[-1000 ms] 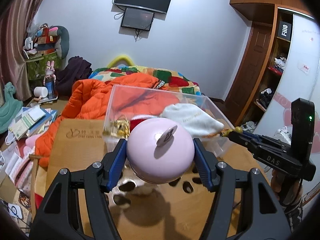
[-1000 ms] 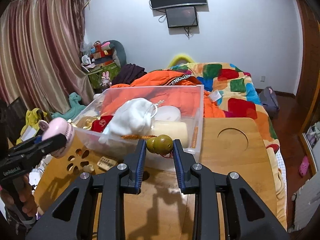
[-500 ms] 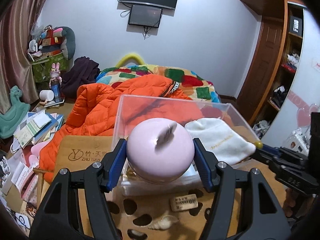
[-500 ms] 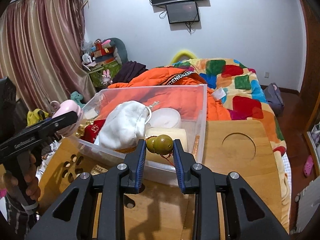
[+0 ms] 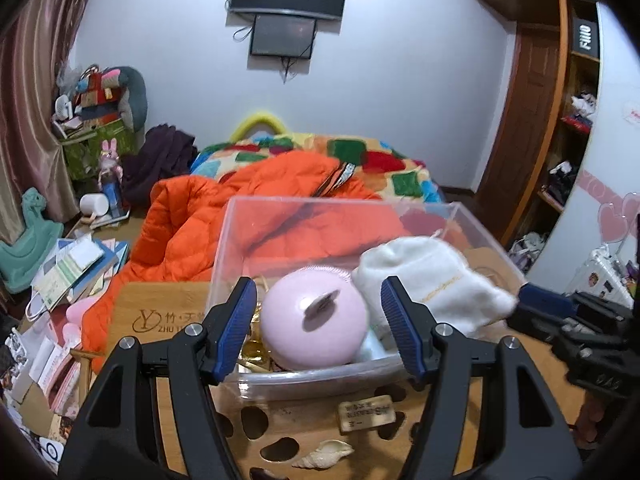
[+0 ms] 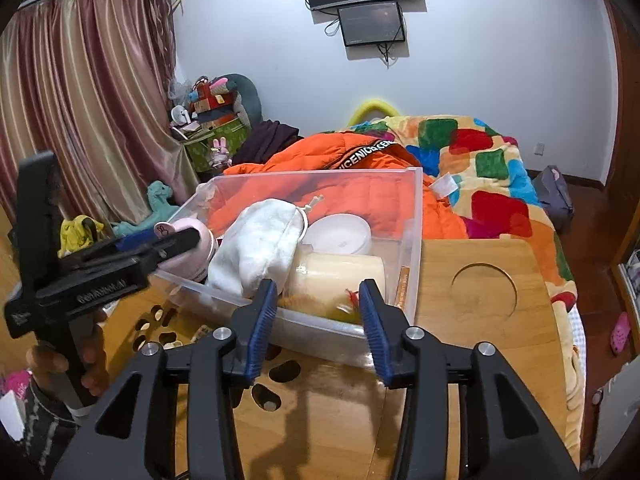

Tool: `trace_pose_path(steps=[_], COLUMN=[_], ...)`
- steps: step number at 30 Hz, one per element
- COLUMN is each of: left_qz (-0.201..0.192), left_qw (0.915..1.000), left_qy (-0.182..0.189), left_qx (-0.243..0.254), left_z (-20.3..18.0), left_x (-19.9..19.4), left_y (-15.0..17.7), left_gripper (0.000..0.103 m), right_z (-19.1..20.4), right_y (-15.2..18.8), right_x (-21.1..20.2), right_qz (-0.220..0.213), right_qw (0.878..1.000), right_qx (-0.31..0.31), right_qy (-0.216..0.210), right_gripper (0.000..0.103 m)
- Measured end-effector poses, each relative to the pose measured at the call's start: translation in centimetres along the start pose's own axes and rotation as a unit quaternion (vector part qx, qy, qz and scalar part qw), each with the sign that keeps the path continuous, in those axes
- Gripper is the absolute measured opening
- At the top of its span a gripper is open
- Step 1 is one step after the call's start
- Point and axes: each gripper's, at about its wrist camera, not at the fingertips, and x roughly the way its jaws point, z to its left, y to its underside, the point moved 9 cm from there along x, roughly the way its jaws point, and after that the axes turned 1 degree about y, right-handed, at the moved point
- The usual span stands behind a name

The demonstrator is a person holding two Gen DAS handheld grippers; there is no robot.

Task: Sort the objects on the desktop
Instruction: 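Lower the jar and charm into the bin and open both tools, then move the open left tool to the seashell while the right approaches the beige eraser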

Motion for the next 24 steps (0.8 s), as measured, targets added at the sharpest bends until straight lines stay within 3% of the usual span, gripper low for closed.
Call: trace_pose_path(steps=[2,7,9,14,24], left_qz=[-0.007,-0.015,-0.015,0.007,0.083], left_qw=[1.0000,0.9998,0.9998,0.9999,0.9962], left_qy=[0.001,0.000,-0.002,-0.007,0.005], left_qx=[0.004,0.013,0.013,-0.005,-0.026], left_z=[-0.4,-0.9,-0.8,0.3,0.6], left_x=[-0.8,-2.7,-3.3,-4.1,-1.4], left_y=[-0.2,0.1,0.5,3.1,8.9], left_gripper=[0.067,0.074,0.078,0.086,0.086], right_z=[0.1,0.8,0.8,0.8,-0.2], right_y=[0.2,0.5,0.6,1.2,3.0], right_x=[-0.4,-1.7,-2.3,-2.8,-2.6], right_qz=[-0.004,-0.017,-0.030,-0.027,-0.002], right_qw=[1.000,1.000,0.999,0.999,1.000], right_qx=[-0.006,-0.014,-0.019,-0.007,0.019], right_qy=[0.007,0.008,0.027,0.020,0.020], right_gripper=[0.044,0.074,0.078,0.079,0.087])
